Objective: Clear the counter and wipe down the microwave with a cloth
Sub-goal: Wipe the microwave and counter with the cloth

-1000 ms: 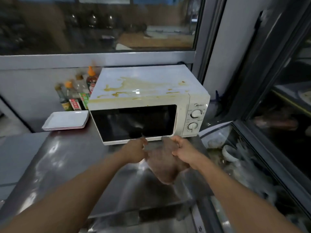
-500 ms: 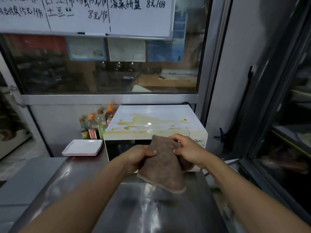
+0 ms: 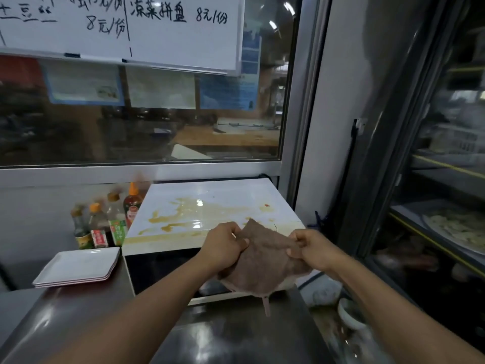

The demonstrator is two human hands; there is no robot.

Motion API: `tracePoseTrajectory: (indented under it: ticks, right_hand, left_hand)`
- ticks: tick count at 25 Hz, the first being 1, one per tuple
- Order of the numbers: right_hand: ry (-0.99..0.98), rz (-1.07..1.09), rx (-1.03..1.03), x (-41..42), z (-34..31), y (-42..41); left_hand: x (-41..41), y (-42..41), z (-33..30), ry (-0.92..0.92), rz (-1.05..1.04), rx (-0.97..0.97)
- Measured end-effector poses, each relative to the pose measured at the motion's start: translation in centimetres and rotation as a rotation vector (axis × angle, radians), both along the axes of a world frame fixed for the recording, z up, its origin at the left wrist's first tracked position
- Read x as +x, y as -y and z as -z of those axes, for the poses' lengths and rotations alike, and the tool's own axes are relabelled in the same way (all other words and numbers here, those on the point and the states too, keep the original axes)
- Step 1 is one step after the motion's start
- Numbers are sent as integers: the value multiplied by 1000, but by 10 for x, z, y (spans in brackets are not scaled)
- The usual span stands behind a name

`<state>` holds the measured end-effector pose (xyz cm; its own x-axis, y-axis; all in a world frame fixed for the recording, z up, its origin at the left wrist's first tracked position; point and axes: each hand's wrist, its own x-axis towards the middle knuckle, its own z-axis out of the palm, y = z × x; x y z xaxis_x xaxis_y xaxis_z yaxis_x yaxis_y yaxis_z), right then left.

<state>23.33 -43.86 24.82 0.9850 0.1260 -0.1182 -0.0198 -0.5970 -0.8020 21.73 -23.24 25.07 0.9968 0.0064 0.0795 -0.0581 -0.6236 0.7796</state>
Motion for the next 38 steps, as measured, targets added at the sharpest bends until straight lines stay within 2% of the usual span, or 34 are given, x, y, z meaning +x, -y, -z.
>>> tracePoseTrajectory:
  ticks: [2, 3, 7, 9, 11, 13, 15, 17, 21, 25, 28, 33, 35, 36, 38]
  right_hand:
    - [59, 93, 49, 12, -2, 9]
    - [127, 143, 7, 23, -5, 11]
    - [411, 208, -188, 81, -22, 13]
    - [488, 166, -240, 115, -27, 8]
    - [531, 151, -351, 141, -23, 2]
    - [578, 168, -584, 155, -8, -4]
    - [586, 132, -629, 153, 13, -13]
    - [506, 14, -604, 141, 38, -24]
    - [405, -119, -730, 141, 62, -35]
    - [392, -149, -708, 173, 60, -48]
    - [423, -223, -660, 189, 62, -76]
    - [460, -563, -585, 186, 62, -111]
    - [536, -701, -583, 171, 64, -109]
    - [592, -717, -594, 166, 65, -105]
    - [715, -604, -633, 164, 62, -95]
  left_hand:
    - [14, 5, 1, -18, 4, 22]
    - [22, 9, 1, -40, 11, -11]
    - [62, 30, -10, -177, -5, -319]
    - [84, 39, -10, -169, -56, -377]
    - [103, 40, -8, -132, -91, -261]
    - [115, 29, -1, -85, -105, 94]
    - [121, 10, 5, 10, -131, 395]
    - [124, -9, 12, 35, -162, 546]
    - [126, -34, 26, -21, -184, 762]
    - [125, -53, 37, -35, -160, 804]
    - [124, -60, 39, -28, -150, 744]
    - [118, -63, 33, -8, -188, 450]
    - [114, -70, 29, 26, -210, 430]
    - [112, -75, 28, 30, -228, 456]
    - [109, -91, 29, -4, -278, 516]
